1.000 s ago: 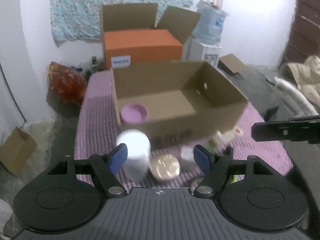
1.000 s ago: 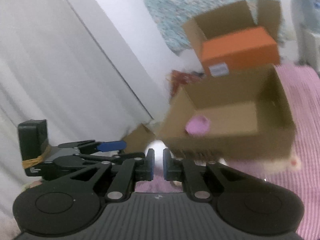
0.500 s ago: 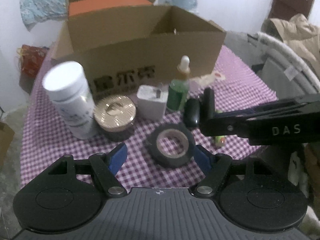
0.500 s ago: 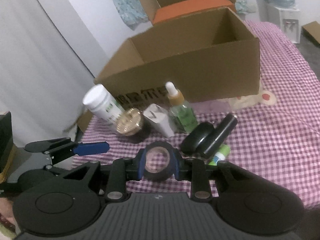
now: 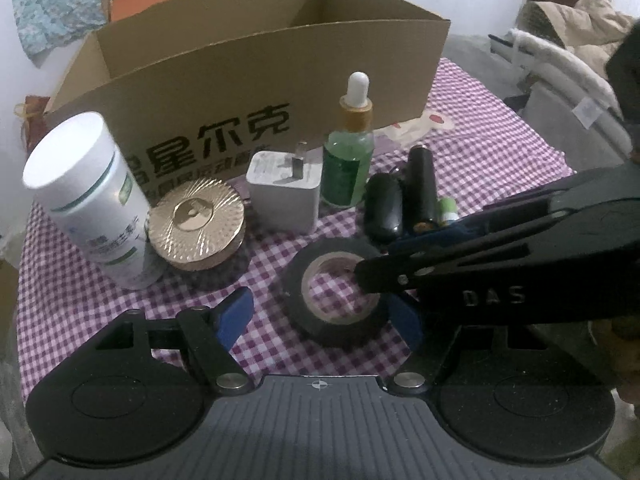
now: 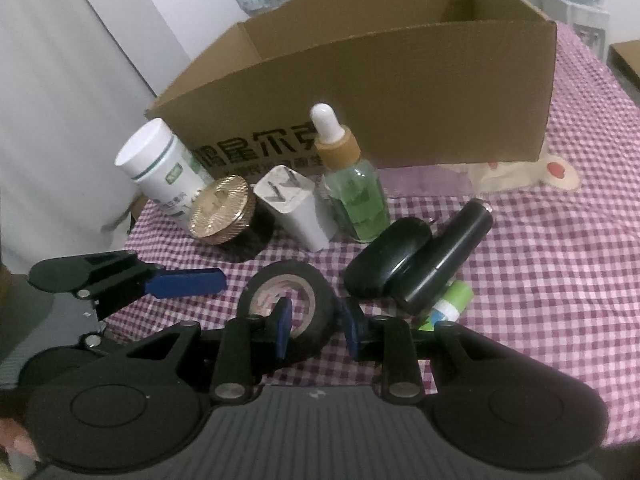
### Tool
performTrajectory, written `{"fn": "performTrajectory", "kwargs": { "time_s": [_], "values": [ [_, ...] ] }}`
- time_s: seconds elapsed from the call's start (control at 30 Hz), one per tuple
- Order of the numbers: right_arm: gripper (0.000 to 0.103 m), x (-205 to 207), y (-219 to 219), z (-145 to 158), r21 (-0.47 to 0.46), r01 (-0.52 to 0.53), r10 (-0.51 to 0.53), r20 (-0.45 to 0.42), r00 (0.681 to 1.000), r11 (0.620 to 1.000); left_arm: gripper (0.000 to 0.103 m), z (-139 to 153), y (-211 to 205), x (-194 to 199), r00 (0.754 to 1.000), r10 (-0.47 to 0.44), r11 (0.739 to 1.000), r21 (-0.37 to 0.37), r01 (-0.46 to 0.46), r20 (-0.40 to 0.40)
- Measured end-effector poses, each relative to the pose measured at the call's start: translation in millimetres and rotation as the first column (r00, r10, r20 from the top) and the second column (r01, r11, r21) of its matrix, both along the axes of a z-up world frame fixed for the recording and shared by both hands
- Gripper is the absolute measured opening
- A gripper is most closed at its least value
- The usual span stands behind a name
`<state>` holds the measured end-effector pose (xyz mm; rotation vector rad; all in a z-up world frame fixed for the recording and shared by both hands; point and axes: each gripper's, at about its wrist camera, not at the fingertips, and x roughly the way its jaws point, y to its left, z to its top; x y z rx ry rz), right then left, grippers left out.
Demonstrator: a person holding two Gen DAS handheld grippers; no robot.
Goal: Organize rigid objects
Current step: 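Close the right tool on the black tape roll's edge, then lift the black tape roll with the right tool over the box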
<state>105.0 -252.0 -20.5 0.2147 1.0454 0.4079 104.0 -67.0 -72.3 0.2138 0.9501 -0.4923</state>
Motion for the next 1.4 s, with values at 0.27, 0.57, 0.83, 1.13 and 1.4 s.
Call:
{"fn": "performTrajectory", "kwargs": {
  "time_s": [0.27,0.57,0.83,1.13,1.4],
  "values": [
    [0.029,8.9,3.0,-3.3,-0.002,-0.019,0.019,-0.004,1.000,1.000,0.075,-4.0,-7.4,-0.9,1.000,-0.027,0.999,0.019,0.027,-0.004],
    [0.027,11.0,7.4,-3.9,0.006,-0.050,0.050,0.004,0.999,0.999,0.068,-9.9,-6.9,-5.2,1.000,-0.028,0.999,0.034,0.028,0.000],
    [0.027,14.8,12.7,-6.0,-0.002,-0.065,0.066,0.014,0.998,0.998,0.068,-9.3,-5.3,-2.6,1.000,-0.008,1.000,0.029,0.008,0.007],
    [0.022,16.1,9.6,-10.1,0.036,-0.039,0.038,0.019,0.999,0.999,0.066,-7.0,-5.7,-1.2,1.000,0.008,0.999,0.031,-0.008,0.011],
    [0.021,10.9,10.0,-4.5,0.038,-0.041,0.041,0.022,0.999,0.998,0.066,0.8,-4.7,-7.8,0.999,0.016,0.999,0.033,-0.017,0.033]
  ]
}}
